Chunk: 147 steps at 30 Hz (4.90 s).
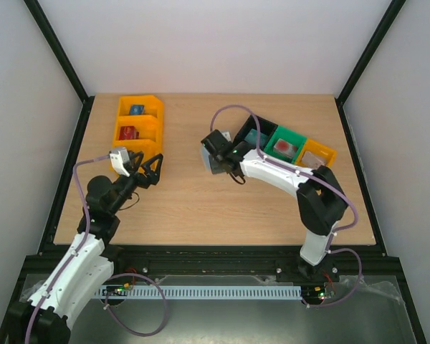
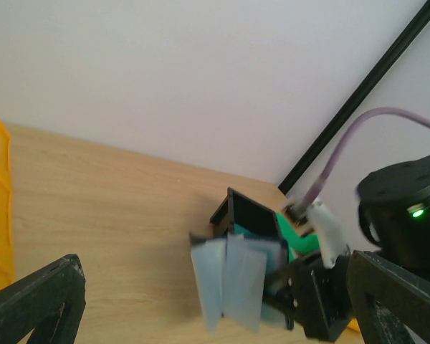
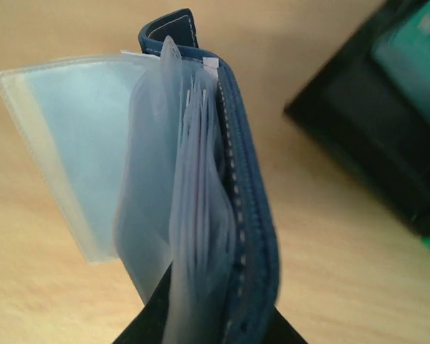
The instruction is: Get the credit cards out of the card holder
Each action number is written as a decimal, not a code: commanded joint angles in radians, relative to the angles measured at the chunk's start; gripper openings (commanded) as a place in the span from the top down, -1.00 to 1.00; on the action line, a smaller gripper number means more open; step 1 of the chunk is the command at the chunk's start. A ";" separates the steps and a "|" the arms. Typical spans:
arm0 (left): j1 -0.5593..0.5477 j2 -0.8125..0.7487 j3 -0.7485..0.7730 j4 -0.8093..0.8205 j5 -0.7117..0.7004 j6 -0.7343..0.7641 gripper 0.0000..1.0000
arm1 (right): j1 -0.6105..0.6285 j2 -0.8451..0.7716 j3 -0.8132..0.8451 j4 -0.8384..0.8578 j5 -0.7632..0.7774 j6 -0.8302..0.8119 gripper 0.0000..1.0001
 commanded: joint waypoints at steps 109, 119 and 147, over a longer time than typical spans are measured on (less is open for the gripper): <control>0.006 -0.005 -0.023 -0.120 0.055 0.103 -0.14 | -0.027 -0.250 -0.065 -0.045 -0.042 0.002 0.97; -0.021 0.011 -0.051 -0.037 0.207 -0.024 0.33 | 0.106 -0.036 0.176 -0.123 -0.071 -0.027 0.97; -0.061 0.035 -0.023 -0.205 -0.079 -0.047 0.19 | 0.149 -0.201 -0.019 0.331 -0.789 -0.102 0.97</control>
